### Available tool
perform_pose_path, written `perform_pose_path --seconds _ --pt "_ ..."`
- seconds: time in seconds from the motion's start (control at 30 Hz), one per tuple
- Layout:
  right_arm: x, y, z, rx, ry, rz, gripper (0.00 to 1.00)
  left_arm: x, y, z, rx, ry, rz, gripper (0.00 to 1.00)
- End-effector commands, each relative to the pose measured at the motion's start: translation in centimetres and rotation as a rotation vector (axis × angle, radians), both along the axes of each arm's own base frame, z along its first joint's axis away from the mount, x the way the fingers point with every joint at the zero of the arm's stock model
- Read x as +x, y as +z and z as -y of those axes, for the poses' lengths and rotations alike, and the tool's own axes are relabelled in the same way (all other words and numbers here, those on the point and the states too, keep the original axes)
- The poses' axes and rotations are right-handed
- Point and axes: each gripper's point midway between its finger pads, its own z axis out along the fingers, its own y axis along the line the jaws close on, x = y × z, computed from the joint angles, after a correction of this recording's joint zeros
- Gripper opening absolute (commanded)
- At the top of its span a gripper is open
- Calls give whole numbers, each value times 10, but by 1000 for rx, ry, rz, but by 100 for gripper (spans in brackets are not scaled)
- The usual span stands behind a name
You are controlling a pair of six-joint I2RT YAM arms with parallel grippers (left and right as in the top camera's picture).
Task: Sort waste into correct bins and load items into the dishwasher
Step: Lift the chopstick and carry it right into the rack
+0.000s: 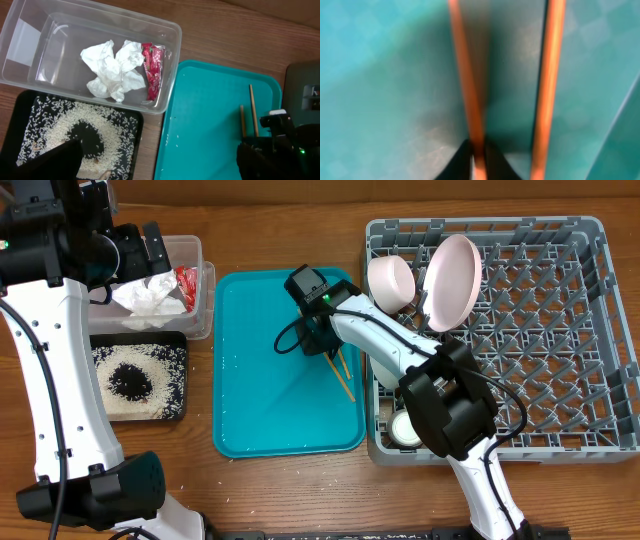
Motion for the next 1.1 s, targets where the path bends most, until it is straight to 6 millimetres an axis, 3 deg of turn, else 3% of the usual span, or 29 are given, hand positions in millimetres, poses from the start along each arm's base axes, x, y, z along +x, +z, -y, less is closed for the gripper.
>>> perform_pose_path --seconds 0.0,0.13,0.27,0.47,0.57,0.7,0.8,0.93,1.07 --pt "-14 -25 -3 7 -12 -85 4 3 2 1 0 8 6 100" --pt "-10 -15 -6 15 -15 -73 4 3 2 1 0 8 6 100" --pt "0 11 -14 35 -13 -46 4 3 2 1 0 8 6 100" --pt "21 109 -18 86 -3 40 4 3 2 1 0 8 6 100" --pt "23 152 -2 81 -26 71 4 3 2 1 0 8 6 100" --pt "20 192 23 83 -68 85 4 3 2 1 0 8 6 100" --pt "15 206 41 72 -96 74 4 3 2 1 0 8 6 100" --pt "10 223 44 105 -94 90 4 3 2 1 0 8 6 100" --pt "-8 231 50 99 -63 66 4 3 2 1 0 8 6 100"
